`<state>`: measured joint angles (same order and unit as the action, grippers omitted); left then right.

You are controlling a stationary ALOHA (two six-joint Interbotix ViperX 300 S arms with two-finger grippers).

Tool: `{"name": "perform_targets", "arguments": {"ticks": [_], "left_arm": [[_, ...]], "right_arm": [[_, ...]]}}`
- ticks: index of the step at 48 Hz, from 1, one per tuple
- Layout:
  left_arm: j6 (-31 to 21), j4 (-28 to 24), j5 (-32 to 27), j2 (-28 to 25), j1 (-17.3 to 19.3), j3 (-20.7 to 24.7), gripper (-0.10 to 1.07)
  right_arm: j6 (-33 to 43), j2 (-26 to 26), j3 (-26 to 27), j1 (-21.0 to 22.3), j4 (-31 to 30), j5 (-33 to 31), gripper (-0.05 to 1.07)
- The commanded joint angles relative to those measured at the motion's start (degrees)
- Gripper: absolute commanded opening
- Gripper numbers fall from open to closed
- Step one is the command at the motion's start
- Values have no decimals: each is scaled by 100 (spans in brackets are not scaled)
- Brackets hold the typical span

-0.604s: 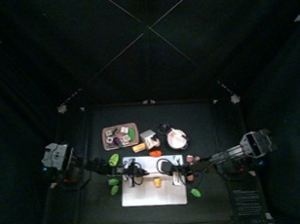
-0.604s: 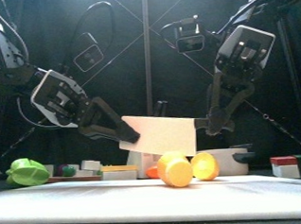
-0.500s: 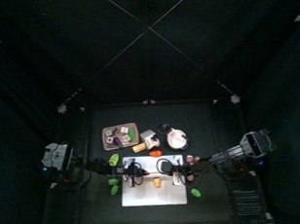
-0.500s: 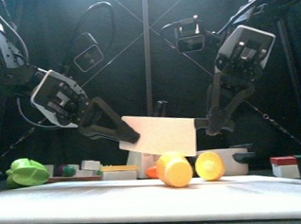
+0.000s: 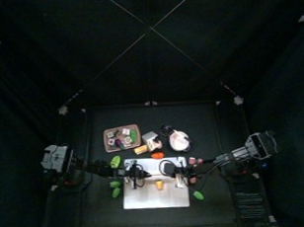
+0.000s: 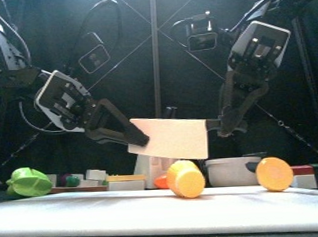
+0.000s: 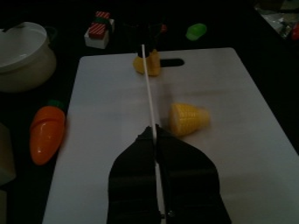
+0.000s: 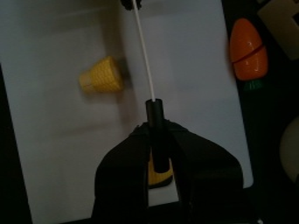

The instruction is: Put cleaver into pot

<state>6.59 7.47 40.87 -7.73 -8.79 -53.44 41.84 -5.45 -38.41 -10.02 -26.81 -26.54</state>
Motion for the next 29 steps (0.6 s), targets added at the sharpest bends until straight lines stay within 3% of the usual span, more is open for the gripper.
{"name": "perform_targets", "arguments": {"ticks": [1,22,29], "left_arm": [[-9,-18,26,132,-9,141,42],[-9,-9,70,580,176,62,83],[0,-18,176,817,237,-70,87]], "right_arm": [[9,-193,26,53,-26,-18,40],[53,-387,-123,44,26,-114,40],[53,-536,-237,44,62,-123,40]]}}
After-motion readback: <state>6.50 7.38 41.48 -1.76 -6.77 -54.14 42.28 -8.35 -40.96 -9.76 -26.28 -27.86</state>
